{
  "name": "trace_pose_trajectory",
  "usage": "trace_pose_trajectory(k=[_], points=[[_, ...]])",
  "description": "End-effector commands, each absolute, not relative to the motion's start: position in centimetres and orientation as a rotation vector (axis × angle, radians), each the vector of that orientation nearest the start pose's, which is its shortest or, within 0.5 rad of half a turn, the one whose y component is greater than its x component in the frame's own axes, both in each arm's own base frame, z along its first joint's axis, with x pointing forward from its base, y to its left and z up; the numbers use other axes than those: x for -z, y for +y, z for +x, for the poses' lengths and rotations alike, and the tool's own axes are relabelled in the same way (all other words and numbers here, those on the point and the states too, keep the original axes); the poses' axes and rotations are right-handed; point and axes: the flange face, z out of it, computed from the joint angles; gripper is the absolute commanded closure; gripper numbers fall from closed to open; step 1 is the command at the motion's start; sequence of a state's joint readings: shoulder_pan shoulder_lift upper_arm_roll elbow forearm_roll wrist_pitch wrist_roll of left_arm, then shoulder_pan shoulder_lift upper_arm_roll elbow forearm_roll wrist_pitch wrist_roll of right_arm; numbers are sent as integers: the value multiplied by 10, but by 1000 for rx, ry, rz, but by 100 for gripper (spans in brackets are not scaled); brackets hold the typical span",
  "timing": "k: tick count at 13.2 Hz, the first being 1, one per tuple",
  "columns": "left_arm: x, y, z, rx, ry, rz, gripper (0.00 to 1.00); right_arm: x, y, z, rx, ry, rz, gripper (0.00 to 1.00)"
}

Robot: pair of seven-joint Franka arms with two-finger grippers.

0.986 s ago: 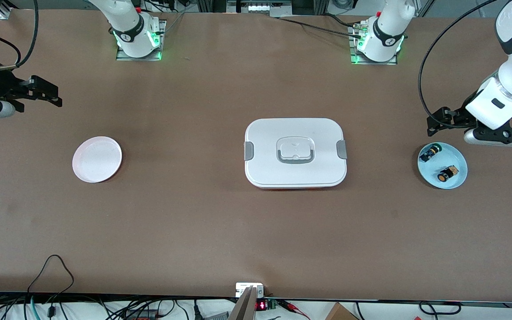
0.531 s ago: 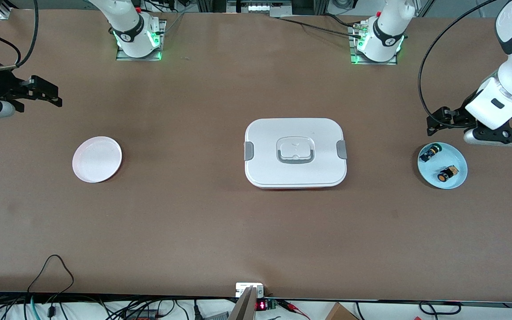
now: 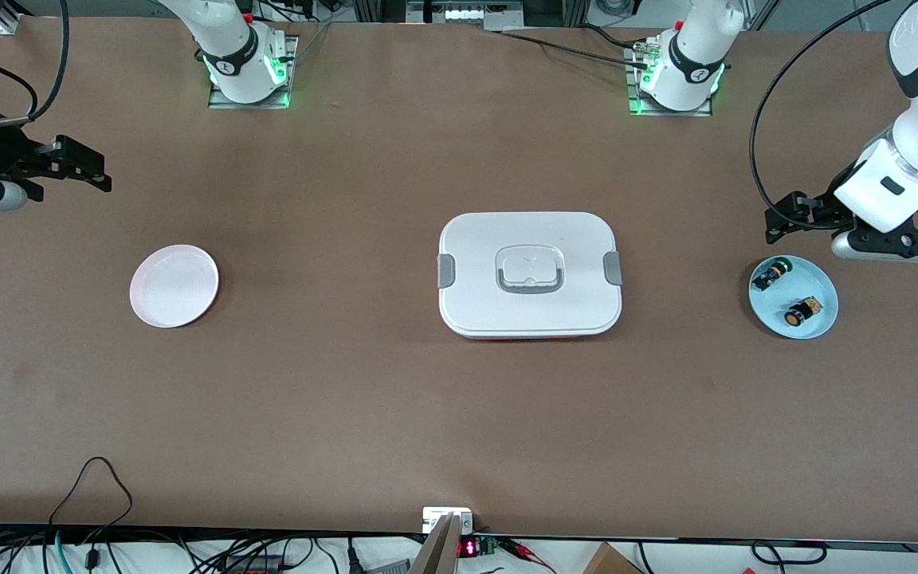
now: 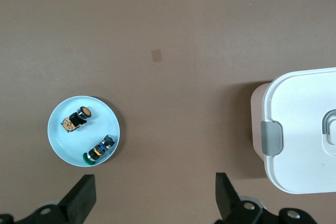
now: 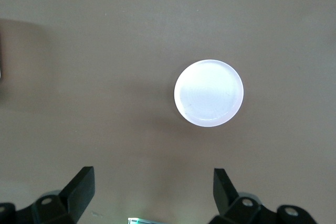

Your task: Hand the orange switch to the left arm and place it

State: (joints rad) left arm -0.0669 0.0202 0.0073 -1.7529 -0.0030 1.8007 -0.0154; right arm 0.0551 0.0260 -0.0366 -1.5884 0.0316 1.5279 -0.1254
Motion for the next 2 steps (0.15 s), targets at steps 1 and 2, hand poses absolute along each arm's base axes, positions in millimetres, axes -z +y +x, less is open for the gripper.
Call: trace_pose_trajectory(k=[1,2], points=[[-554,-36,568,42,54,-3132,0,-604,13,556,-136,-217,-3082,0],[-553,-34,569,39,47,-3132,0,-604,13,556,-134,-217,-3083,0]])
